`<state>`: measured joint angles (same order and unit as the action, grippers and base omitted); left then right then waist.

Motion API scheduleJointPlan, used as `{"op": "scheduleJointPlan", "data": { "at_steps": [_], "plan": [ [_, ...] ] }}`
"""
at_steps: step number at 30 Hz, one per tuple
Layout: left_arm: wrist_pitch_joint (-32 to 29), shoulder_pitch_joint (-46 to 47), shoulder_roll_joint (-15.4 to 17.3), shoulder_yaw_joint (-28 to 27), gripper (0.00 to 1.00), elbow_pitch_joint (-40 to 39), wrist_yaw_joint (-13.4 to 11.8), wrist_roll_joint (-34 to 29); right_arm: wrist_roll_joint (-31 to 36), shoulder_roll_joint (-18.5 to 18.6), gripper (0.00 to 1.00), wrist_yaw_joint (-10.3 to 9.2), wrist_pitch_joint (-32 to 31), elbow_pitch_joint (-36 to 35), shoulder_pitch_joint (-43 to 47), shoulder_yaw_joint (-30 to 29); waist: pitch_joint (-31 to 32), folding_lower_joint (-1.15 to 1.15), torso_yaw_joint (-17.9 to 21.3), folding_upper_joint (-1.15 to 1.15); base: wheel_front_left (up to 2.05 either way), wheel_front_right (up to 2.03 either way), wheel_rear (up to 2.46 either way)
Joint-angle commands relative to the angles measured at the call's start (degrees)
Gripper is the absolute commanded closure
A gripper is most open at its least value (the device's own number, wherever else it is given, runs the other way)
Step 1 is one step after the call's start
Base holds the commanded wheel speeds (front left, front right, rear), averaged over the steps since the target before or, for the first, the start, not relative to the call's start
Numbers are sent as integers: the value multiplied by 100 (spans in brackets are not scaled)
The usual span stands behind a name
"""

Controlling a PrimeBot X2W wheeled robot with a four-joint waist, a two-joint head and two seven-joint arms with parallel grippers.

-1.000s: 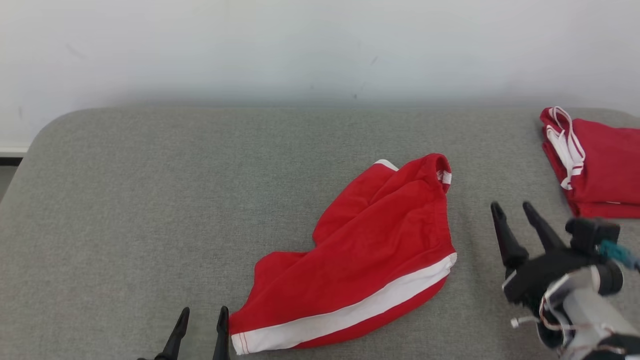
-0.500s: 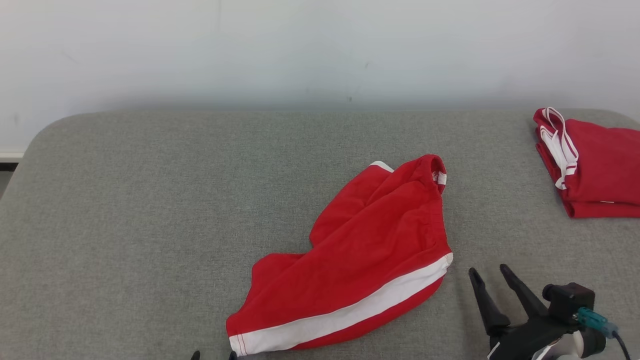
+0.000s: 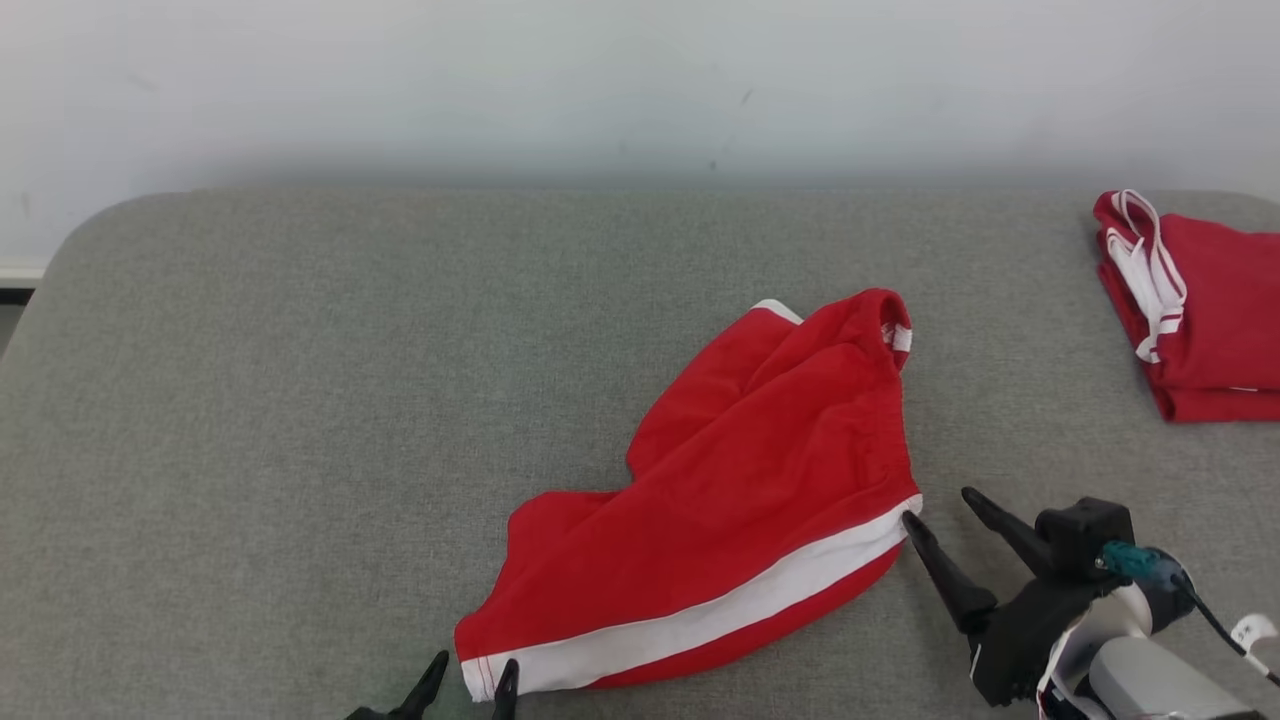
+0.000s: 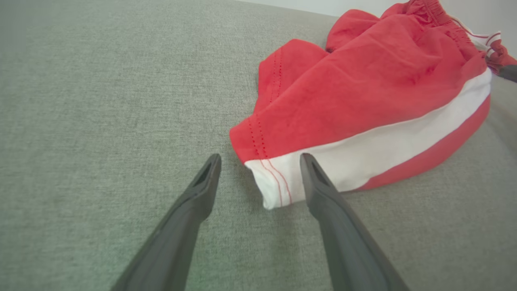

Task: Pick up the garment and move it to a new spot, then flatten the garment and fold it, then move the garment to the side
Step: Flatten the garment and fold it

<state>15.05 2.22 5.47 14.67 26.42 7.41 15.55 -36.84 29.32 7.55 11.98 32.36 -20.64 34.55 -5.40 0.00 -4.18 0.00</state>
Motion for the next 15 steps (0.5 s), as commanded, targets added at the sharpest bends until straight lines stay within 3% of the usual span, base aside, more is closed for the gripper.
{"op": "scheduleJointPlan", "data": {
  "at_steps": [1,7,8,9,10,15],
  "plan": [
    [17,146,53,87,0,79,5,63,-88,74,0,-16,-3,72,-169,154,-121,0,-92,0,0,0,0],
    [17,463,143,427,0,333,6,355,-593,318,0,-16,-38,304,-671,967,-249,0,-231,0,0,0,0],
    [17,513,144,484,25,384,6,420,-713,335,0,-16,-70,341,-714,1074,-260,0,-250,0,0,0,0],
    [17,573,148,527,81,425,6,462,-809,360,71,-16,-58,373,-760,1167,-267,0,-268,0,0,0,0],
    [17,613,152,581,100,471,6,517,-884,375,99,-16,-30,380,-816,1257,-276,0,-289,0,0,0,0],
    [17,727,158,657,100,547,6,788,-1215,500,100,-16,165,334,-919,1642,-246,0,-351,0,0,0,0]
  ]
}}
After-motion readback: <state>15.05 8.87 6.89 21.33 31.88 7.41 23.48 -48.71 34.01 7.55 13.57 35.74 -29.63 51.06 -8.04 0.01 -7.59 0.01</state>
